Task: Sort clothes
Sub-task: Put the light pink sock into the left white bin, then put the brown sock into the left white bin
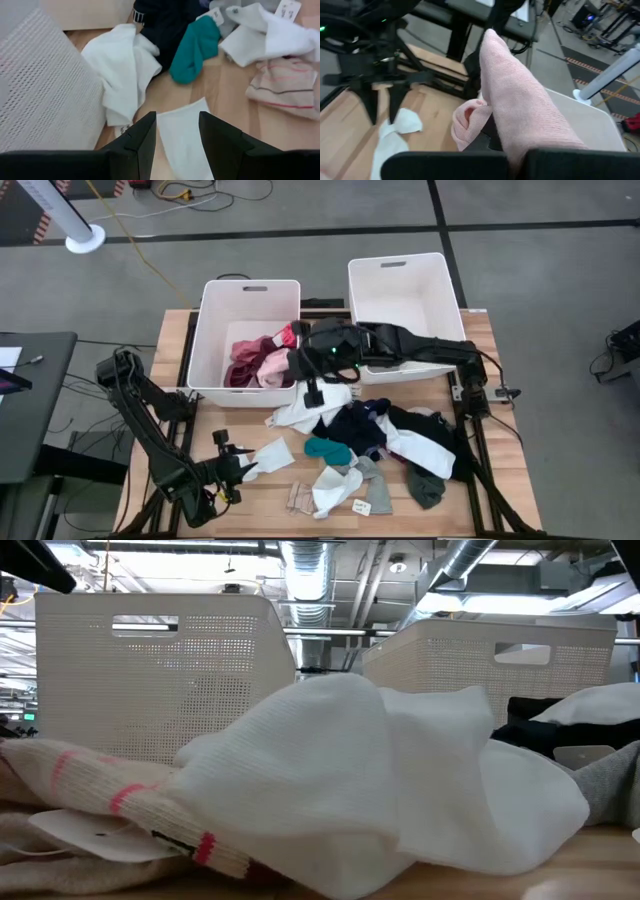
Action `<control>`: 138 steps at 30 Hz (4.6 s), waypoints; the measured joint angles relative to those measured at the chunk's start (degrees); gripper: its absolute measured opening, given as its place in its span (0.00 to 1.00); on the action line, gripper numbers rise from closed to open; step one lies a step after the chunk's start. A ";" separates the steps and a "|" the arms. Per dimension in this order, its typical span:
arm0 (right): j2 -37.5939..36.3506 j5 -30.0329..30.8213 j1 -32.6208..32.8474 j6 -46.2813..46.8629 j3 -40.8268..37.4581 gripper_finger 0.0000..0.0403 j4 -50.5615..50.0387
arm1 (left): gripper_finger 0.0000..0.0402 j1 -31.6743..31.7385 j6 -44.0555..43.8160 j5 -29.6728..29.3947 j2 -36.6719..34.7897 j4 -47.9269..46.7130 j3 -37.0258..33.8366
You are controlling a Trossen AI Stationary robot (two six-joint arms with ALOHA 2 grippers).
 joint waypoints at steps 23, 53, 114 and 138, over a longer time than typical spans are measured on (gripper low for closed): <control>8.20 -9.72 -13.95 3.75 -0.02 0.01 13.22 | 0.36 1.13 4.36 -4.87 0.79 17.81 -8.95; 19.82 -10.88 -20.43 8.97 -0.04 0.01 22.72 | 0.36 2.12 6.72 -4.78 0.79 23.24 -11.40; 13.08 -9.29 -19.70 10.40 1.27 0.46 -2.57 | 0.36 3.30 6.63 -3.95 0.79 24.90 -11.31; -3.00 -9.53 -0.92 6.01 1.29 0.46 -24.57 | 0.36 3.28 6.32 -3.91 0.79 25.36 -11.31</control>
